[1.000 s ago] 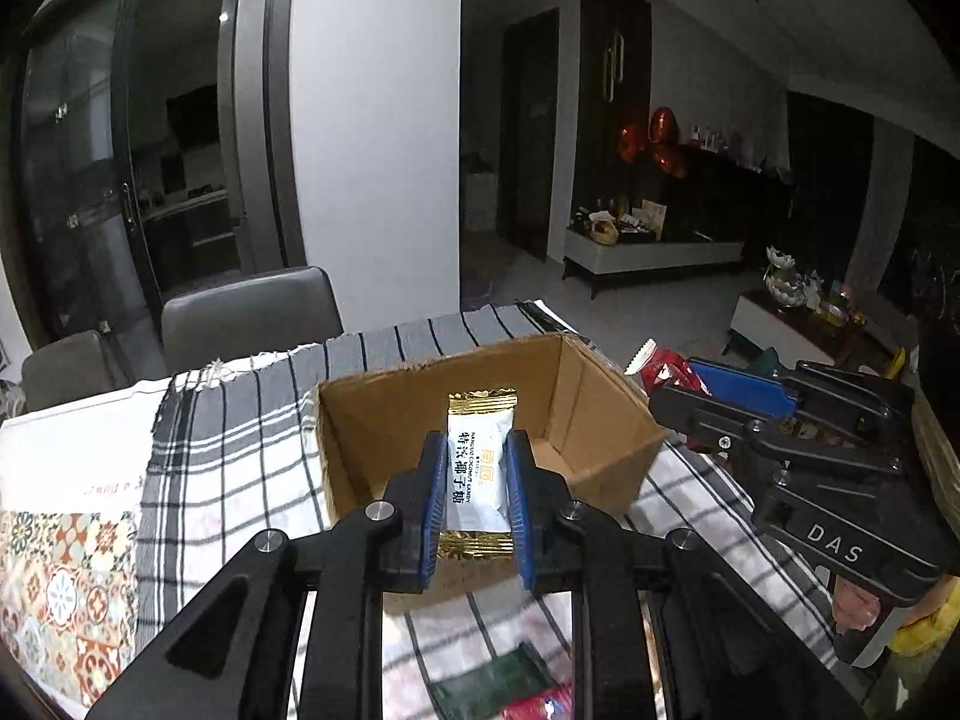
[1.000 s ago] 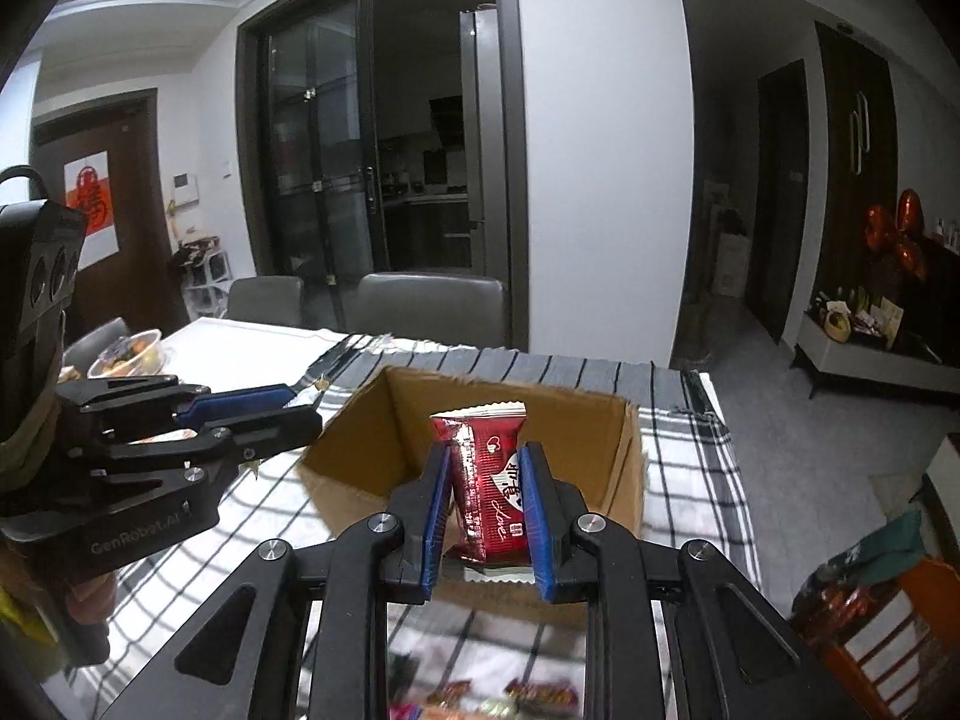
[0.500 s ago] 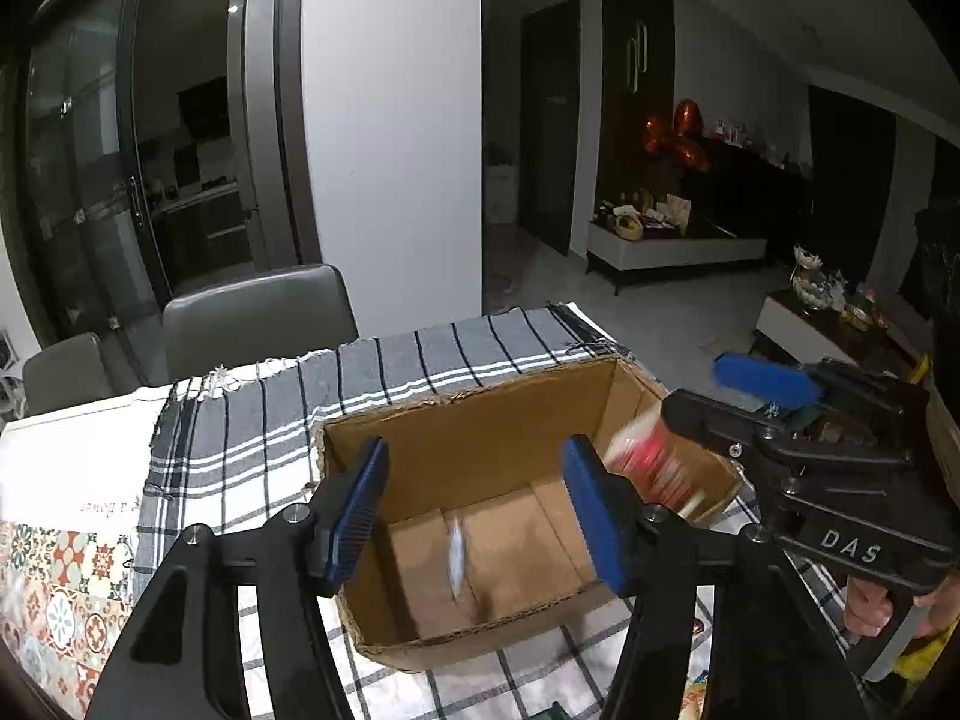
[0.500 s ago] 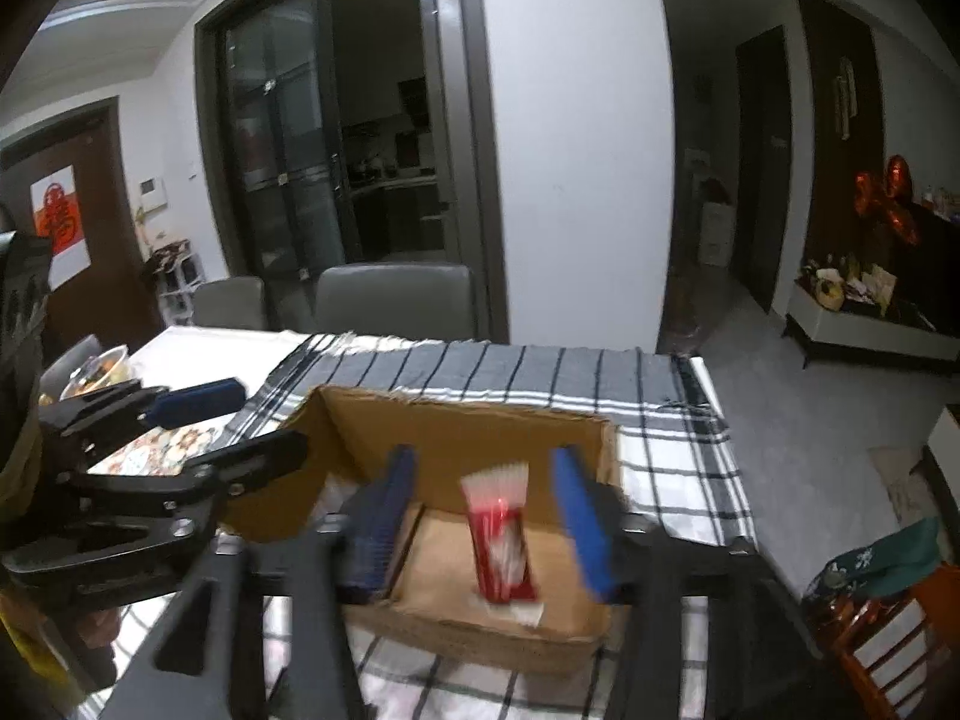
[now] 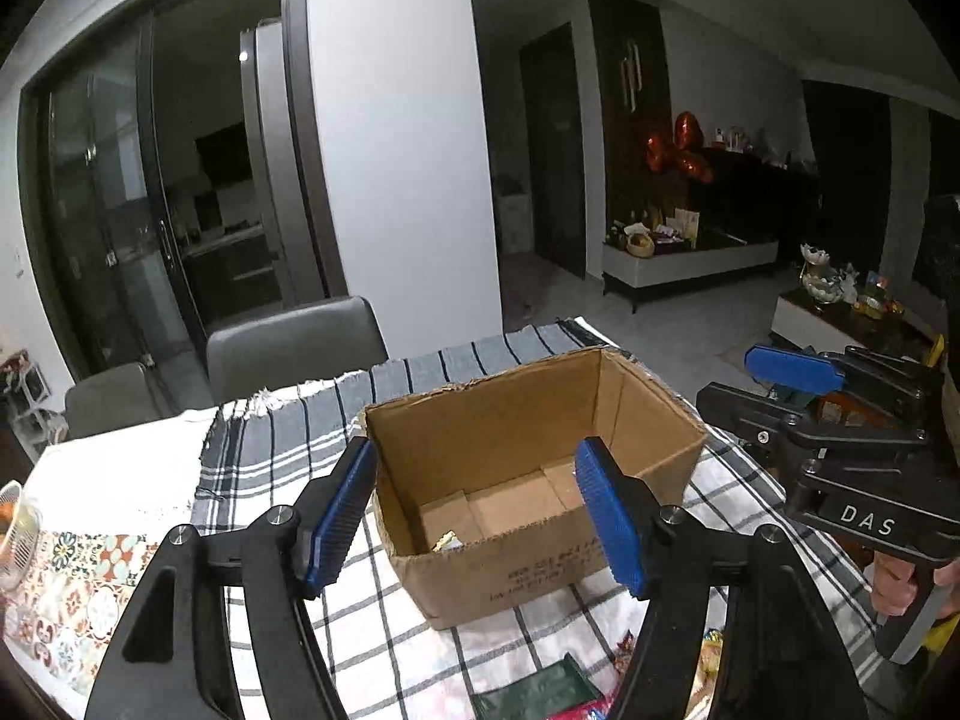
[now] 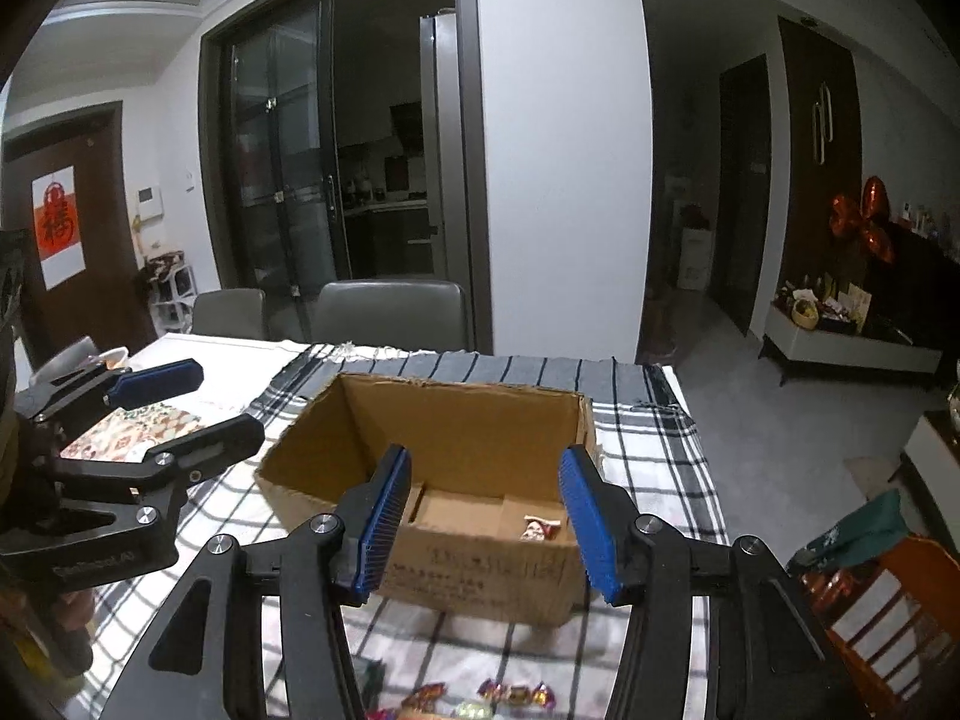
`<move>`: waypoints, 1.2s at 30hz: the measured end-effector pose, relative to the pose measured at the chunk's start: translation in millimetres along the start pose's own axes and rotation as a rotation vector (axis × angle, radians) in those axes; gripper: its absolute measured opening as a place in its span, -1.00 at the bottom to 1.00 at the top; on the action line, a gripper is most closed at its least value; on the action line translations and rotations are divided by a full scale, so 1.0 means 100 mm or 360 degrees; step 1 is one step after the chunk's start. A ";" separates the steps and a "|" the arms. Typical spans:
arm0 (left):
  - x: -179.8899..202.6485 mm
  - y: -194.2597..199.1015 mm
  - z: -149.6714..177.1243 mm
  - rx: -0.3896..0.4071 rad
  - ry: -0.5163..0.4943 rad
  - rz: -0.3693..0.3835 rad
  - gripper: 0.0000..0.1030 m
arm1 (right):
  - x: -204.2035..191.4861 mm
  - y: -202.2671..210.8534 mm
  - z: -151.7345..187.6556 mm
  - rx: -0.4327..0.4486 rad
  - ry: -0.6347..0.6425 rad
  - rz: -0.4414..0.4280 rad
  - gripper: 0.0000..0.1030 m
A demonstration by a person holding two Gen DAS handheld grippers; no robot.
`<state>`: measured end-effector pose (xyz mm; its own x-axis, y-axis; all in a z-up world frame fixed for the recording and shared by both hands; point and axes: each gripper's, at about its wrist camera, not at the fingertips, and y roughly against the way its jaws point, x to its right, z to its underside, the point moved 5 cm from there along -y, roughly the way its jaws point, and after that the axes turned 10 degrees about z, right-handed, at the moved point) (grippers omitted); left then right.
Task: Organize snacks
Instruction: 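Grasp the red hawthorn packet with the left tool while the right tool grasps the tan biscuit packet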
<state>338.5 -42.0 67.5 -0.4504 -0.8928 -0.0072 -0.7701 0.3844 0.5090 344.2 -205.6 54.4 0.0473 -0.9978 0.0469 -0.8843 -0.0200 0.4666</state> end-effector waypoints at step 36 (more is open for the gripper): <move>0.63 0.60 1.19 -0.0111 -0.0256 0.0163 0.32 | -0.29 0.70 1.18 -0.0180 0.0128 -0.0038 0.02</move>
<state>210.1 -46.9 -5.1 -0.5954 -0.7987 -0.0868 -0.6858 0.4490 0.5728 226.1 -185.6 -18.6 0.1090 -0.9887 0.1031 -0.8246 -0.0320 0.5648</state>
